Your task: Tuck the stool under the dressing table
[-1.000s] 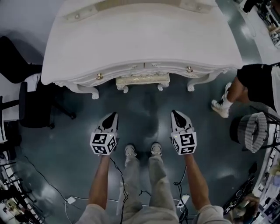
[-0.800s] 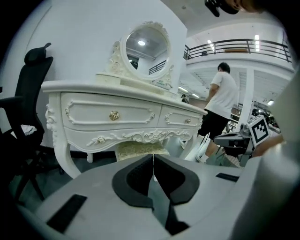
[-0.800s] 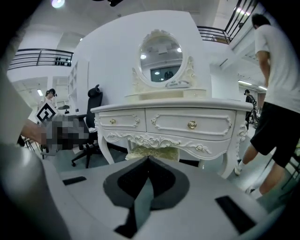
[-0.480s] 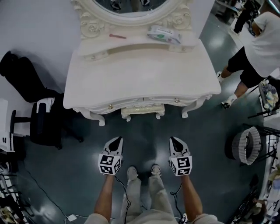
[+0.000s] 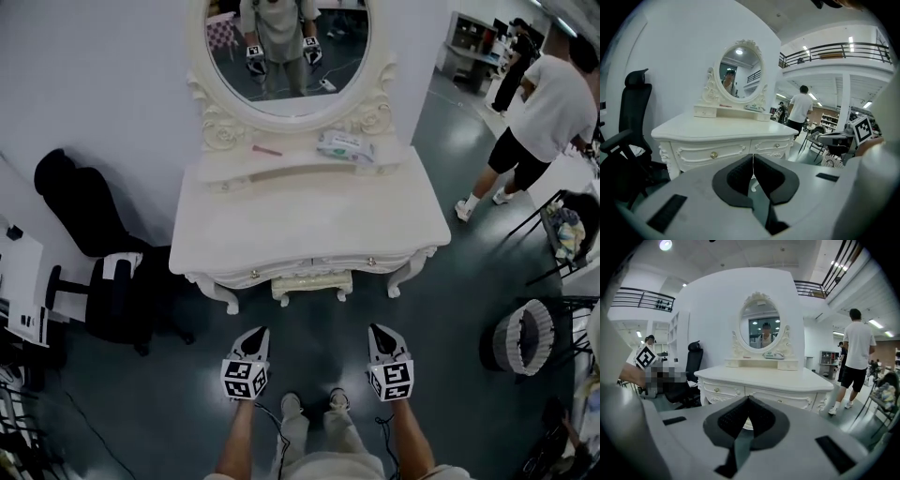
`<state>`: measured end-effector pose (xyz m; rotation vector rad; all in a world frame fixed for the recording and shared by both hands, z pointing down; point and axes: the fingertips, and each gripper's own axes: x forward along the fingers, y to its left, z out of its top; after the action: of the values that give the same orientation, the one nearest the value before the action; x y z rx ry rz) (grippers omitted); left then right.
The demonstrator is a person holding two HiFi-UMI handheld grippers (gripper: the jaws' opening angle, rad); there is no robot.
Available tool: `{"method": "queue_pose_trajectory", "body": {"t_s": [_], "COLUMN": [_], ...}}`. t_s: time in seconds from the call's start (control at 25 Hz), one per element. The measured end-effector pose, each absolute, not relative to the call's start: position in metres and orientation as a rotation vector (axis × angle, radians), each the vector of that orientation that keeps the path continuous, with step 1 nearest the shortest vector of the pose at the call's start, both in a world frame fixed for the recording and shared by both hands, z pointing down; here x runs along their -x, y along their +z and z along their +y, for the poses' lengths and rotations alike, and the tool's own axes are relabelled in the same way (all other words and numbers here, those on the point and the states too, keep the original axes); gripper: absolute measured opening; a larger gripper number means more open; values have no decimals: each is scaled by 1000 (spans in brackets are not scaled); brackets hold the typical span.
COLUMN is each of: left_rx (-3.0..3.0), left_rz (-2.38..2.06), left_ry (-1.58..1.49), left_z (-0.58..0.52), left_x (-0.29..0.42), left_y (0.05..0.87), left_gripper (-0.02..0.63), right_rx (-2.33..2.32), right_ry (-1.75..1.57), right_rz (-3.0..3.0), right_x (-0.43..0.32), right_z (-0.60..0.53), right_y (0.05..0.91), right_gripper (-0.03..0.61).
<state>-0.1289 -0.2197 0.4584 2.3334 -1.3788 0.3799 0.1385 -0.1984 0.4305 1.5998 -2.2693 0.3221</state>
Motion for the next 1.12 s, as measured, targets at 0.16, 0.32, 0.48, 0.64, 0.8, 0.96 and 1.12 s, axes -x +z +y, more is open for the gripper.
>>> {"method": "queue_pose_trajectory", "body": {"t_s": [0.16, 0.32, 0.48, 0.64, 0.8, 0.96, 1.12], "left_rx": [-2337, -2350, -2366, -2381, -2372, -2364, -2367], "left_rz": [-1393, -1408, -1431, -1445, -1459, -1464, -1471], "left_ry": [377, 364, 338, 330, 303, 284, 277], "left_z": [-208, -205, -209, -203, -199, -192, -185], "left_x": [136, 144, 148, 151, 152, 155, 156], "left_y": [430, 401, 373, 354, 345, 337, 330], "left_gripper": [17, 17, 17, 17, 17, 17, 17], "right_rx": [-1595, -1621, -1639, -1660, -1676, -1667, -1645], "right_ry": [331, 312, 276, 261, 244, 218, 194], "right_rz": [-2280, -2281, -2286, -2293, -2294, -2287, -2283], "right_x": [-138, -142, -149, -153, -158, -161, -162], "right_z": [-191, -188, -190, -180, -173, -162, -149], "right_y": [407, 381, 355, 338, 323, 314, 310], "right_gripper": [2, 2, 2, 2, 2, 2, 2]}}
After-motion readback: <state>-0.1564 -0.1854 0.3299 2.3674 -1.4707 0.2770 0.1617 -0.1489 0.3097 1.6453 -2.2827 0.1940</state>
